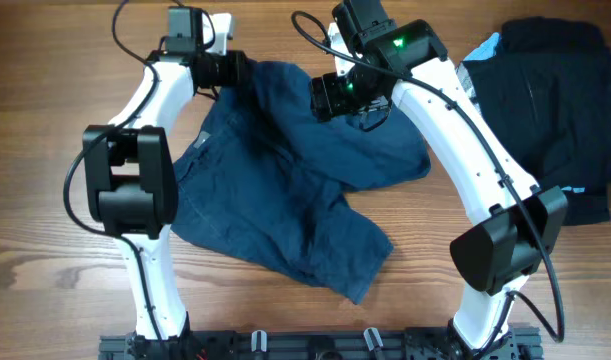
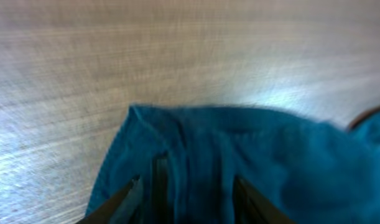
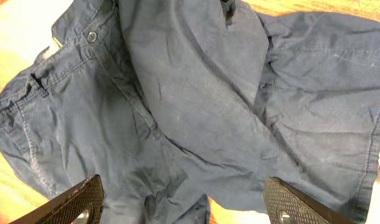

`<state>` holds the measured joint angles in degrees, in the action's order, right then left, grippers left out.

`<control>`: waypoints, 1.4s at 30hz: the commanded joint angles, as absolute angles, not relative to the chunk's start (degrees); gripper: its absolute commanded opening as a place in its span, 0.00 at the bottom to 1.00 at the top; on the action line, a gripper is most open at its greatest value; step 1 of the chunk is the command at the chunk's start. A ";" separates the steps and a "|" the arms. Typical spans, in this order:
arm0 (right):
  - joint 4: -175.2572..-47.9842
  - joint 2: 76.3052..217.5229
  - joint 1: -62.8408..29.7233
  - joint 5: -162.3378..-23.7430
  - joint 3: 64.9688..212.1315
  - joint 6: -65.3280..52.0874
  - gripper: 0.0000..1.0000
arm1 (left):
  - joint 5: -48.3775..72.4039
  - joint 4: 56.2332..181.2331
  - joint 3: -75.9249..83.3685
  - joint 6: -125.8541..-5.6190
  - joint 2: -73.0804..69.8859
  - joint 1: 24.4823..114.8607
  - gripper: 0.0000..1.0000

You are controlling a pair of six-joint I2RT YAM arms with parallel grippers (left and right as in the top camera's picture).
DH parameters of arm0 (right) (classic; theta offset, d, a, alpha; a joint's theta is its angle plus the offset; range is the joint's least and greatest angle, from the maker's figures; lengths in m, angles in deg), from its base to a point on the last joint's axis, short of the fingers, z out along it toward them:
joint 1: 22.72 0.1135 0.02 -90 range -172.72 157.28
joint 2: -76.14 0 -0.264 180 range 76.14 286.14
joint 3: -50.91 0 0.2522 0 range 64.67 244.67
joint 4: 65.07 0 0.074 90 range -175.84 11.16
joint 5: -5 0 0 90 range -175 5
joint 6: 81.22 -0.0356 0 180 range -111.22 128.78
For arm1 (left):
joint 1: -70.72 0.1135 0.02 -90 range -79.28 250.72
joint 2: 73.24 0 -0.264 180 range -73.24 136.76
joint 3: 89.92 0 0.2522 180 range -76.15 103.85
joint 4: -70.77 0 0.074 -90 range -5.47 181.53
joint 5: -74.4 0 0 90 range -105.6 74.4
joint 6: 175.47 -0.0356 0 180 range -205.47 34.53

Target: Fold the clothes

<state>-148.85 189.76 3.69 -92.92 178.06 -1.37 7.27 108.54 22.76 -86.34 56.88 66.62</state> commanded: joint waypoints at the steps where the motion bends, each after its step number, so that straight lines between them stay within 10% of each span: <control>1: -147.85 190.33 3.43 -93.84 178.12 -0.28 0.83 | 8.93 109.28 23.46 -91.32 59.77 66.32 0.42; 9: -147.50 190.33 3.43 -93.84 178.12 -0.30 0.82 | 10.75 107.44 23.48 -92.50 60.57 65.14 0.04; 29: -142.28 199.86 3.43 -92.77 176.55 -5.00 0.77 | -27.07 116.14 34.93 -86.12 58.65 67.47 0.04; 34: -141.31 203.58 3.45 -94.97 176.55 -4.89 0.39 | -29.30 117.61 34.93 -81.29 58.65 68.02 0.04; 42: -135.43 206.07 1.16 -99.28 176.55 -7.71 0.14 | -28.01 118.44 34.93 -78.32 58.65 68.28 0.04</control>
<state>-133.44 203.84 2.86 -94.54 176.46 -7.23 -27.39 118.09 33.73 -80.85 59.72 67.47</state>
